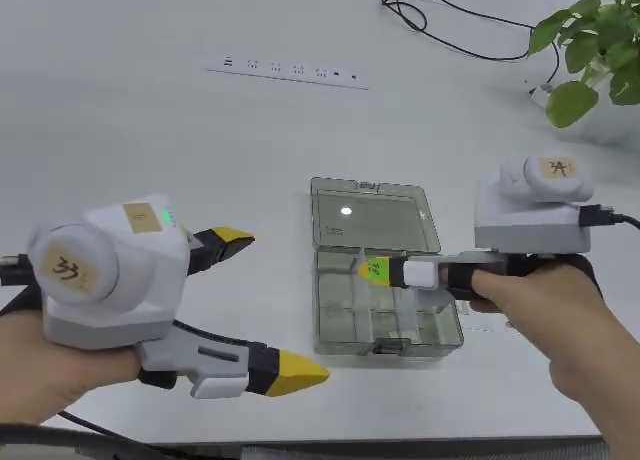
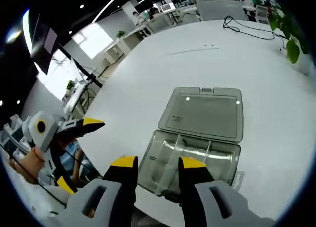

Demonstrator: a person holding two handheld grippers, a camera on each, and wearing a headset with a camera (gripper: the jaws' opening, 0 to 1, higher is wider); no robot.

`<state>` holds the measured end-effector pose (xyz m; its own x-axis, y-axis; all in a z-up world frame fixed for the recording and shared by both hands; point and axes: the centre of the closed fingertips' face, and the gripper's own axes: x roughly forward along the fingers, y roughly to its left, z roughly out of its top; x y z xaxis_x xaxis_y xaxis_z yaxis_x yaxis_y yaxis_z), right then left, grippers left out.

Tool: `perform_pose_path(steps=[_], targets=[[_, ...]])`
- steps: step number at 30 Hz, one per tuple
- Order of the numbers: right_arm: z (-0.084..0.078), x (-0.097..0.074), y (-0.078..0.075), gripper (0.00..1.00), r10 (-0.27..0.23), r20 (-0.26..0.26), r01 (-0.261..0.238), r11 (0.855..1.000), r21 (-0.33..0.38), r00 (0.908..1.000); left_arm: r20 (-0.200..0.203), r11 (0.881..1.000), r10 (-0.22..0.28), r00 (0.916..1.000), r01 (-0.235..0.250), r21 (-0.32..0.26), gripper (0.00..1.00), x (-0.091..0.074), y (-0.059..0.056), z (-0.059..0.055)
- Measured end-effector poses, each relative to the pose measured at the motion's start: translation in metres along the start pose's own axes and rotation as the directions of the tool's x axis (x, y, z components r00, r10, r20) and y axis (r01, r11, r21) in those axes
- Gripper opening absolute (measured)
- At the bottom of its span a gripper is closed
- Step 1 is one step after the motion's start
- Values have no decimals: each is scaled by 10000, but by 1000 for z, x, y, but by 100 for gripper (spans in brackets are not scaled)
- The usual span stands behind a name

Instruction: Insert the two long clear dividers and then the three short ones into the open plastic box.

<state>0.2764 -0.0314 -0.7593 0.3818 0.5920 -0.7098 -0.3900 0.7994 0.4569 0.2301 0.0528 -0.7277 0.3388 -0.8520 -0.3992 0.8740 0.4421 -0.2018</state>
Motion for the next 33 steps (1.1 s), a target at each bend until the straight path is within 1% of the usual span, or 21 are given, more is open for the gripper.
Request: perform_pose_path(steps=[5,6,11,13,14,16,17,18,19,21,22,23,24,25,26,27,28,29,30,31,33], targets=[[6,-13,11,39,559,204,-552,9979,-351,9982,46,9984,553,9985,-552,-118,97,-9,2,4],[7,-16,11,40,567,194,-560,9977,-388,9982,79,9978,649,9979,-648,-144,97,-10,2,5],[3,-31,9,44,862,-56,-862,9890,-1199,9963,82,9946,1019,9948,-1017,-182,98,-14,0,6],[1,-38,5,46,933,-161,-947,9813,-1677,9955,19,9931,1161,9932,-1160,-190,99,-15,-1,6],[0,-41,3,47,937,-226,-962,9795,-1770,9953,-11,9926,1203,9927,-1203,-186,100,-15,-2,5],[0,-47,-1,48,1062,-304,-1103,9697,-2178,9939,-27,9919,1257,9921,-1257,-200,100,-16,-3,6],[-2,-50,-4,49,1049,-446,-1125,9653,-2355,9935,-57,9914,1290,9916,-1291,-208,100,-16,-3,5],[-3,-53,-9,50,1003,-559,-1117,9573,-2666,9934,-81,9909,1331,9911,-1332,-198,100,-15,-4,6],[-2,-55,-12,51,968,-532,-1080,9522,-2857,9939,-79,9906,1353,9908,-1354,-202,100,-15,-5,6],[-4,-60,-19,53,955,-688,-1120,9460,-3043,9931,-31,9901,1385,9904,-1385,-226,100,-13,-6,8],[-3,-61,-20,56,1013,-642,-1166,9405,-3193,9928,-21,9901,1388,9903,-1388,-227,100,-12,-6,8],[1,-63,-22,58,1143,-437,-1224,9246,-3608,9925,-15,9900,1391,9903,-1391,-237,100,-11,-7,8],[-2,-64,-25,61,997,-589,-1141,9294,-3510,9933,-27,9899,1393,9902,-1394,-261,100,-10,-7,7],[-5,-66,-33,64,796,-782,-1036,9182,-3823,9938,-78,9899,1387,9903,-1389,-279,100,-9,-7,7],[-4,-67,-34,65,777,-781,-1027,9100,-4016,9939,-94,9900,1386,9903,-1388,-253,100,-8,-8,7],[-3,-69,-37,66,786,-759,-1044,8880,-4478,9940,-73,9900,1389,9903,-1390,-232,100,-8,-7,8],[-5,-70,-39,68,754,-921,-1101,8758,-4699,9929,-48,9900,1390,9903,-1391,-251,100,-8,-7,9],[-9,-71,-43,69,663,-1185,-1172,8582,-4998,9907,-24,9898,1398,9902,-1398,-282,100,-8,-7,10],[-8,-71,-46,70,566,-1223,-1126,8463,-5206,9909,3,9896,1411,9900,-1411,-289,100,-8,-7,11],[-8,-72,-50,70,499,-1245,-1108,8274,-5506,9910,43,9894,1425,9898,-1423,-296,100,-8,-6,13],[-9,-74,-53,71,537,-1343,-1214,8132,-5692,9895,70,9893,1426,9898,-1423,-320,100,-7,-5,15]])
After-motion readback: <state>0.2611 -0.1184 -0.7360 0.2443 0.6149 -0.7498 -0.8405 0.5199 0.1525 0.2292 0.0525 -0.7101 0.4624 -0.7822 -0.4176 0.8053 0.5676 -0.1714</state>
